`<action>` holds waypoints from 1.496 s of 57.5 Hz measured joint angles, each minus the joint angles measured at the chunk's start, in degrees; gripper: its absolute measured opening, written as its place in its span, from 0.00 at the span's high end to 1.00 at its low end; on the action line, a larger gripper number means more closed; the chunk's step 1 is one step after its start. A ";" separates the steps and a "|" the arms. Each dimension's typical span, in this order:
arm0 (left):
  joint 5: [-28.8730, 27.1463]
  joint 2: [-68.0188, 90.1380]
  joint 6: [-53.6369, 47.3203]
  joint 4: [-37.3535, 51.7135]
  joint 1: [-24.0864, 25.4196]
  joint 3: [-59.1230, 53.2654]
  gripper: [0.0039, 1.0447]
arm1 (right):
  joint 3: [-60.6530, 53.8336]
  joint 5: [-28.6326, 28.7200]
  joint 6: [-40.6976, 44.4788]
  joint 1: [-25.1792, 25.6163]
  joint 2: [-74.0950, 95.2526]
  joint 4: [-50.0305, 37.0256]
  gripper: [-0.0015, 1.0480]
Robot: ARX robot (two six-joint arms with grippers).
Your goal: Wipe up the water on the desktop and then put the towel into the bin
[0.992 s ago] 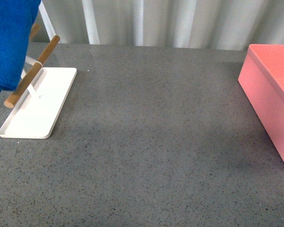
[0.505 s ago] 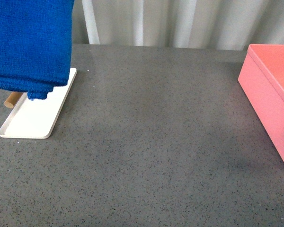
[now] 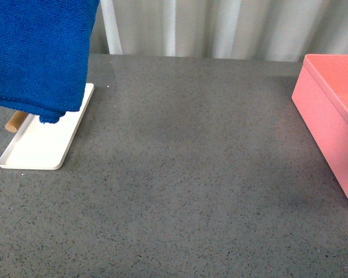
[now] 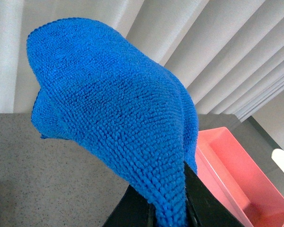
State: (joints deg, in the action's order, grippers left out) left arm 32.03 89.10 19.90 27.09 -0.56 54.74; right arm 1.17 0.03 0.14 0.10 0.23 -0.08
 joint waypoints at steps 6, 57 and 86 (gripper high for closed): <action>0.02 0.00 -0.09 0.00 0.00 0.00 0.95 | 0.59 2.64 -0.76 0.72 1.11 1.84 0.07; 0.02 -0.04 -0.15 0.07 -0.11 -0.09 0.95 | 62.71 52.92 -15.56 -16.94 105.07 -22.08 0.07; 0.00 -0.02 -0.15 0.07 -0.09 -0.09 0.95 | 73.83 51.32 -13.35 -24.65 116.02 -21.05 0.07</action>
State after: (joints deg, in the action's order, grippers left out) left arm 32.03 89.08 19.75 27.16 -0.64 54.65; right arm 75.00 51.35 -13.21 -24.56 116.25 -21.12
